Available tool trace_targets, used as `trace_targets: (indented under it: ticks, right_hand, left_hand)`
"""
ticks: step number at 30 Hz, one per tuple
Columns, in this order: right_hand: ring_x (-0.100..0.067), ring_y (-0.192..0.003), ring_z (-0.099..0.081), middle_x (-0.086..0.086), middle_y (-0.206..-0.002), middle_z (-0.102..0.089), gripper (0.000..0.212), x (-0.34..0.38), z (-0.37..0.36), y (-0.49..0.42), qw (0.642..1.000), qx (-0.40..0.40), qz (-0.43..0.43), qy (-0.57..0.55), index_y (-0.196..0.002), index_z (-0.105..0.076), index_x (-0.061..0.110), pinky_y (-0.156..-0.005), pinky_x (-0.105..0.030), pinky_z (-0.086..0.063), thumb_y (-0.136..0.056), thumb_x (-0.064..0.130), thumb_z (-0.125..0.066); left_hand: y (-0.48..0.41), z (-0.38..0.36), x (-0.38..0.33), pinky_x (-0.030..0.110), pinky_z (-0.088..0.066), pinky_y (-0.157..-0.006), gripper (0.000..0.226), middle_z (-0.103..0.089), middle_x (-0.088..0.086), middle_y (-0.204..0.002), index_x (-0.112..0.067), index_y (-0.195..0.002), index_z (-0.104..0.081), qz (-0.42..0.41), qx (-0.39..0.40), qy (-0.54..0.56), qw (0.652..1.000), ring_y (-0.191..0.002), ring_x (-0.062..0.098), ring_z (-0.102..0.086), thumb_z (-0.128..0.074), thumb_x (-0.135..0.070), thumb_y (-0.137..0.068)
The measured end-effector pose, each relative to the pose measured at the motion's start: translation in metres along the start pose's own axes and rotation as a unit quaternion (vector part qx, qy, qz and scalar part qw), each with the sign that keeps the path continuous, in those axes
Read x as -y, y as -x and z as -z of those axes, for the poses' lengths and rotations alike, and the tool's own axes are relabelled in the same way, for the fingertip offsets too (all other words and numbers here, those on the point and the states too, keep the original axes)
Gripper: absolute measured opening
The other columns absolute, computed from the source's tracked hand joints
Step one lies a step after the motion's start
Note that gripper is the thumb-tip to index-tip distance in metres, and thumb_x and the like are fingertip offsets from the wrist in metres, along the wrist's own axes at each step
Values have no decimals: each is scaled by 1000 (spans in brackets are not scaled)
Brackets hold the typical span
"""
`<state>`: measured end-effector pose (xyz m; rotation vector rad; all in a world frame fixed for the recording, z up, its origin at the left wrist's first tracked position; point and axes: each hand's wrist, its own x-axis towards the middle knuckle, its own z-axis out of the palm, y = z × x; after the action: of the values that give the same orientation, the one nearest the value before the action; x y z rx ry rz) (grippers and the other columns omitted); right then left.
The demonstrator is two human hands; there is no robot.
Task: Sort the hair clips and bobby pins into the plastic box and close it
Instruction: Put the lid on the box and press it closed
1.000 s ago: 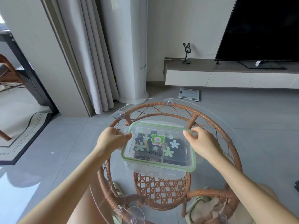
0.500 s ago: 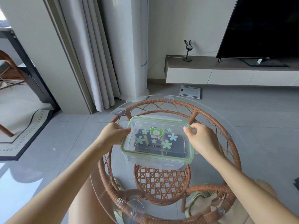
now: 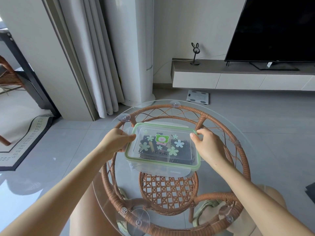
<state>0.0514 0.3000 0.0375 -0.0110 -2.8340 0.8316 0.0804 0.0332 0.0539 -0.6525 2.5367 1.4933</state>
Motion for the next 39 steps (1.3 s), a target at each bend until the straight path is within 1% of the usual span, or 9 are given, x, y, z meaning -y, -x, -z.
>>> trace_targets:
  ticks: [4, 7, 10, 13, 16, 20, 30, 36, 39]
  right_hand:
    - [-24, -91, -60, -6, -113, -65, 39, -2, -2, 0, 1000, 10, 4, -1, -120, -52, 13, -59, -23, -36, -92, 41, -46]
    - [-22, -73, -53, -8, -103, -66, 43, 0, -3, 4, 999, -3, -8, 44, -118, -43, 14, -46, -23, -27, -91, 47, -43]
    - [-25, -69, -60, -9, -90, -65, 55, 1, 4, 9, 984, -58, 11, 168, -113, -44, 9, -47, -23, -29, -89, 57, -37]
    - [-18, -49, -50, -4, -62, -57, 62, 3, 9, 14, 954, -57, 54, 289, -81, -57, 9, -44, -20, -25, -90, 60, -24]
    - [-13, -41, -38, -1, -49, -44, 67, 6, 8, 13, 950, -2, 57, 308, -59, -51, 10, -41, -20, -22, -93, 56, -16]
    - [-15, -45, -38, -3, -51, -42, 65, 11, 10, 6, 965, 94, 4, 244, -52, -39, 10, -41, -22, -23, -96, 50, -13]
    - [-7, -43, -27, 7, -53, -27, 51, 1, 27, 7, 953, 298, -40, 46, -58, -28, 22, -43, -21, -22, -89, 63, -28]
    - [-7, -44, -25, 8, -51, -32, 46, -13, 26, 4, 856, 417, -120, -280, -57, -63, 26, -42, -21, -20, -89, 52, -44]
    - [-10, -48, -26, 1, -59, -33, 42, -16, 21, 5, 834, 427, -128, -326, -84, -64, 12, -43, -20, -24, -89, 49, -47]
  left_hand:
    - [-2, 1, -1, 16, -43, -45, 23, -53, 8, -62, -7, -70, -58, 7, 5, -12, 1000, -51, 15, -47, -64, -25, -84]
    - [1, 0, 1, 23, -46, -53, 16, -57, 12, -74, -12, -89, -58, -12, -6, 0, 1000, -58, 18, -52, -64, -26, -83]
    - [5, -5, 8, 31, -45, -61, 48, -60, 14, -96, -5, -113, -44, -24, -82, -84, 993, -76, 24, -57, -61, -37, -82]
    - [8, -10, 18, 37, -40, -72, 55, -55, 18, -113, -4, -109, -40, -53, -151, -231, 960, -99, 35, -55, -46, -53, -85]
    - [11, -14, 24, 36, -41, -69, 51, -60, 19, -101, -8, -88, -47, -122, -160, -329, 922, -87, 34, -56, -26, -55, -91]
    - [10, -13, 21, 31, -42, -65, 62, -52, 6, -61, -13, -56, -41, -132, -73, -399, 905, -62, 23, -51, -8, -49, -95]
    - [0, -6, 18, 30, -38, -66, 63, -45, 7, -58, -11, -52, -38, -159, 2, -392, 906, -63, 22, -49, -8, -44, -97]
    - [-6, -4, 25, 29, -34, -55, 60, -42, 7, -57, -12, -51, -33, -168, 17, -339, 926, -58, 23, -45, -11, -45, -96]
    - [-8, -8, 33, 33, -37, -69, 60, -44, 9, -68, -10, -54, -39, -159, 45, -236, 958, -71, 26, -44, -16, -47, -95]
